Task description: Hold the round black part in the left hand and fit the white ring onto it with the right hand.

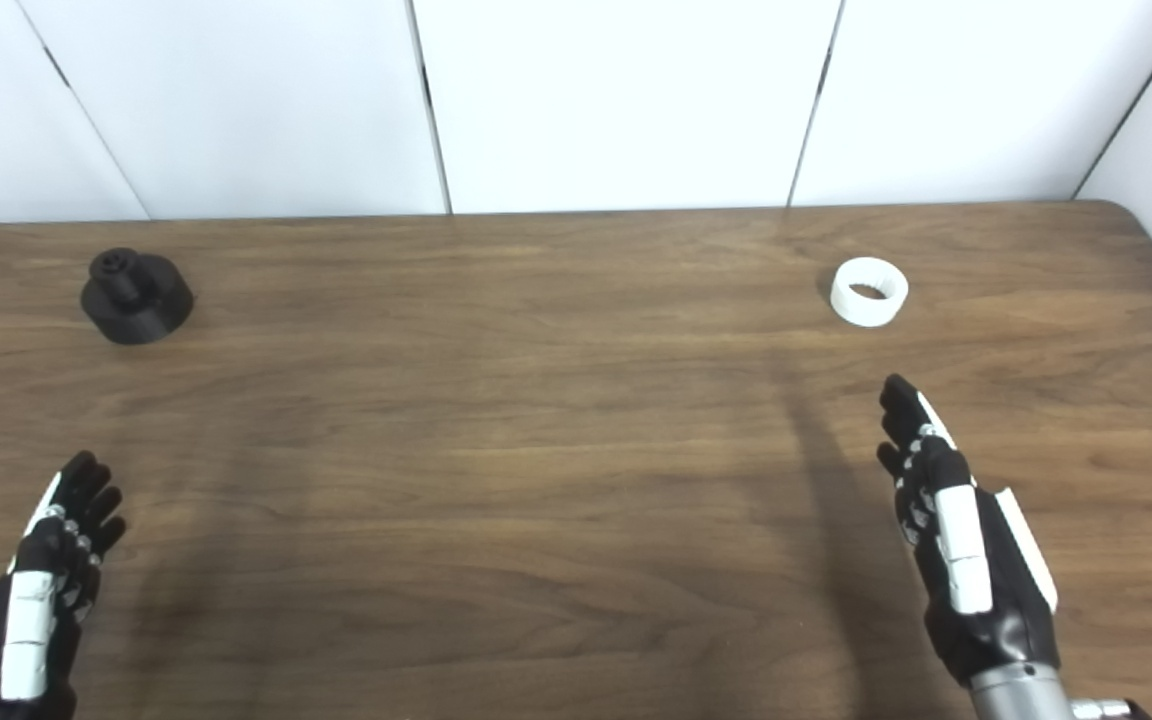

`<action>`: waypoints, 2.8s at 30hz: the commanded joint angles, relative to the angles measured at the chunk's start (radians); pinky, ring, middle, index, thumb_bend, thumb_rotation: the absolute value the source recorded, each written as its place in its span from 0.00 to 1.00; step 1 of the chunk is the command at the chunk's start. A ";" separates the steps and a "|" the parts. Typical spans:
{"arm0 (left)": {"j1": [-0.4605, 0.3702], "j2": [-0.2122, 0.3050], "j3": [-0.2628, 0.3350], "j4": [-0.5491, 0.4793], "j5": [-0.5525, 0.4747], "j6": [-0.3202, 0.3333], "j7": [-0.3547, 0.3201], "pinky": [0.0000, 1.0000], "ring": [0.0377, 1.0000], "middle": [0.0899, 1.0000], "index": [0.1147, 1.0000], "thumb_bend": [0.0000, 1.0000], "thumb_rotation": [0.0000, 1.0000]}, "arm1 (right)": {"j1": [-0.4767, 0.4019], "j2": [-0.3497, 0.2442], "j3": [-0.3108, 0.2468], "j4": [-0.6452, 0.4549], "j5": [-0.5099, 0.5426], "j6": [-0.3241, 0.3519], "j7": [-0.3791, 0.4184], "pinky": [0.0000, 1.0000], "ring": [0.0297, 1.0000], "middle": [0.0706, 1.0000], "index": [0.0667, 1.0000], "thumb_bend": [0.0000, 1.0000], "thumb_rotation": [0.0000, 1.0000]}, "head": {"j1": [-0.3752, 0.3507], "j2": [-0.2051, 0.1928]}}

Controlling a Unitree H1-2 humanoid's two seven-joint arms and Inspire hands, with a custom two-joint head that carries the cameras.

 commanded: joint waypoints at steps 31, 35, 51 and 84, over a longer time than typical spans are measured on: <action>0.014 -0.022 -0.048 -0.002 0.065 -0.098 0.013 0.96 0.98 0.98 0.98 0.64 0.98 | -0.002 -0.043 -0.031 0.043 0.040 -0.108 0.019 1.00 1.00 0.98 0.97 0.62 1.00 | 0.176 -0.100; 0.021 -0.044 -0.065 0.017 0.092 -0.127 0.021 0.96 0.97 0.98 0.97 0.62 0.97 | -0.002 -0.052 -0.034 0.074 0.041 -0.130 0.024 1.00 1.00 0.98 0.97 0.65 1.00 | 0.231 -0.150; 0.016 -0.099 -0.124 0.103 0.177 -0.217 0.068 0.94 0.95 0.95 0.95 0.67 0.88 | -0.022 -0.064 -0.048 0.203 0.037 -0.250 0.038 1.00 1.00 0.96 0.95 0.63 0.99 | 0.371 -0.297; -0.054 -0.039 -0.077 0.029 0.187 -0.148 0.136 0.94 0.96 0.94 0.96 0.79 0.74 | -0.038 -0.043 -0.035 0.274 0.002 -0.299 0.037 1.00 1.00 0.96 0.95 0.63 0.99 | 0.349 -0.323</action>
